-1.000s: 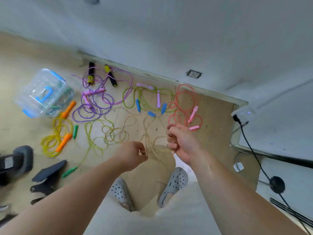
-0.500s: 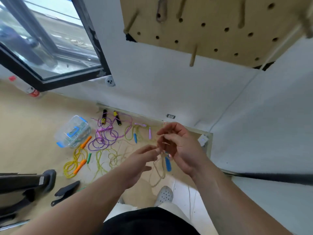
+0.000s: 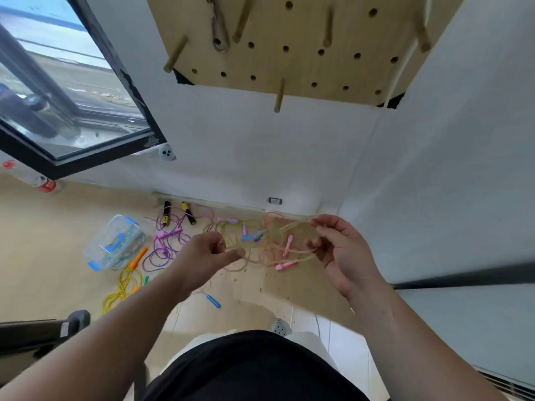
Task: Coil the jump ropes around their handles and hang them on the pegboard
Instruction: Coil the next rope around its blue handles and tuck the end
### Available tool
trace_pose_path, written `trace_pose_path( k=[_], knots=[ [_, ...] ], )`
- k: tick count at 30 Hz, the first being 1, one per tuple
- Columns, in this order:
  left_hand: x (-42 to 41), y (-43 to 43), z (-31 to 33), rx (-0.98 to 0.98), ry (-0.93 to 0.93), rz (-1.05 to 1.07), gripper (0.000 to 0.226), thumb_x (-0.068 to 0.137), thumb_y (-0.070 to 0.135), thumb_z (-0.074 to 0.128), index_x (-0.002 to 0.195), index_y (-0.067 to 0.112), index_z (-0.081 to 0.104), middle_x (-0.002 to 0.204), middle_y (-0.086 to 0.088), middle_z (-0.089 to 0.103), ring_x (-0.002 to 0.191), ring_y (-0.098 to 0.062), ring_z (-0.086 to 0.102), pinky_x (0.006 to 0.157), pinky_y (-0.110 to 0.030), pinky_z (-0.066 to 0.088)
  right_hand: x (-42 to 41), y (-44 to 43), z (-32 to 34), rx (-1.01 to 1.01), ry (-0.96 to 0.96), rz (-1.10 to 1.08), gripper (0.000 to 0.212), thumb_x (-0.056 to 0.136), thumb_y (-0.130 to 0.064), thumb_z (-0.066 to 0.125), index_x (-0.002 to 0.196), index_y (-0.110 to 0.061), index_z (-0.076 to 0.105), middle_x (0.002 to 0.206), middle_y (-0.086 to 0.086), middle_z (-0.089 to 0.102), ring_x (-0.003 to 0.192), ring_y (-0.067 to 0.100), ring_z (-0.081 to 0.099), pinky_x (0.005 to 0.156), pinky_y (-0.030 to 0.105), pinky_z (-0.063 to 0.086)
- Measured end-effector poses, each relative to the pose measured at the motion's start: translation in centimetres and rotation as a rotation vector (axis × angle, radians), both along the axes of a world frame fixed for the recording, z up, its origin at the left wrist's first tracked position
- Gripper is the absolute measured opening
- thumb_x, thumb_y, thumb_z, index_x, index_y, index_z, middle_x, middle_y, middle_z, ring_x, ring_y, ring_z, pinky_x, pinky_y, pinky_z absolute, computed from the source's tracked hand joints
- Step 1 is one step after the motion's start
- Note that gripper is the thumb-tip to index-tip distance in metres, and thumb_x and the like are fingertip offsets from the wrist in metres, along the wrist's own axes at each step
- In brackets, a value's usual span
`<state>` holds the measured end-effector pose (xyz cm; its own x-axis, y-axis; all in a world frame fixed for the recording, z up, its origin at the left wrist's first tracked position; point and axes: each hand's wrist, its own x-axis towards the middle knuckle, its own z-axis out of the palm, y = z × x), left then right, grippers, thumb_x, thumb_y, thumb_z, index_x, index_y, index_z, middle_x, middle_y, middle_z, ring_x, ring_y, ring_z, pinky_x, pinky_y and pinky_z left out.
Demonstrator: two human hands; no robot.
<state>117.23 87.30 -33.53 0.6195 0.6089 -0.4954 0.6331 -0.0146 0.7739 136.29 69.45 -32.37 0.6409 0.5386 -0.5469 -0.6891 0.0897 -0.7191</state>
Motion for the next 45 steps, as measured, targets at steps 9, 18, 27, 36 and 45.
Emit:
trace_pose_path(
  k=[9,18,27,36,45],
  knots=[
    [-0.8,3.8,1.8,0.231,-0.123,0.348,0.047,0.095,0.027,0.070,0.059,0.017,0.042,0.057,-0.001,0.029,0.051,-0.018,0.027,0.053,-0.028,0.024,3.1,-2.4,-2.8,-0.518,-0.355,0.264,0.016,0.094,-0.014,0.067,0.108,-0.020,0.072,0.084,-0.005,0.064,0.065,0.010,0.054,0.061,0.033,0.050],
    [-4.1,7.0,-0.3,0.177,-0.135,0.703,0.044,0.096,0.031,0.067,0.075,-0.002,0.048,0.068,-0.012,0.036,0.063,-0.025,0.032,0.057,-0.034,0.027,1.4,-0.4,-2.0,-0.721,-0.605,0.463,0.010,0.094,-0.017,0.069,0.100,-0.023,0.073,0.094,-0.019,0.061,0.058,0.018,0.069,0.062,0.030,0.056],
    [-8.3,12.7,-4.8,0.106,0.255,0.449,0.049,0.086,0.017,0.068,0.133,0.015,0.056,0.119,-0.012,0.063,0.092,-0.029,0.061,0.072,-0.036,0.045,-3.2,4.9,1.9,-0.224,-0.180,-0.079,0.028,0.105,-0.001,0.044,0.111,-0.011,0.069,0.101,0.006,0.071,0.052,0.012,0.039,0.060,0.029,0.055],
    [-0.7,9.6,1.2,-0.456,-0.172,-0.284,0.037,0.090,0.058,0.060,0.110,0.029,0.072,0.114,0.007,0.071,0.108,-0.009,0.065,0.092,-0.027,0.049,-10.5,12.0,5.2,-0.239,-0.411,0.233,0.050,0.099,0.007,0.041,0.131,-0.027,0.059,0.125,-0.006,0.070,0.048,0.012,0.033,0.053,0.027,0.044],
    [1.2,11.6,1.6,-0.171,-0.293,0.070,0.015,0.083,0.026,0.055,0.089,0.013,0.051,0.081,0.000,0.050,0.070,-0.023,0.046,0.063,-0.038,0.040,-13.6,14.1,7.1,-0.526,-0.620,0.388,0.021,0.104,-0.008,0.052,0.114,-0.022,0.064,0.100,-0.005,0.078,0.055,0.004,0.054,0.051,0.011,0.042]
  ],
)
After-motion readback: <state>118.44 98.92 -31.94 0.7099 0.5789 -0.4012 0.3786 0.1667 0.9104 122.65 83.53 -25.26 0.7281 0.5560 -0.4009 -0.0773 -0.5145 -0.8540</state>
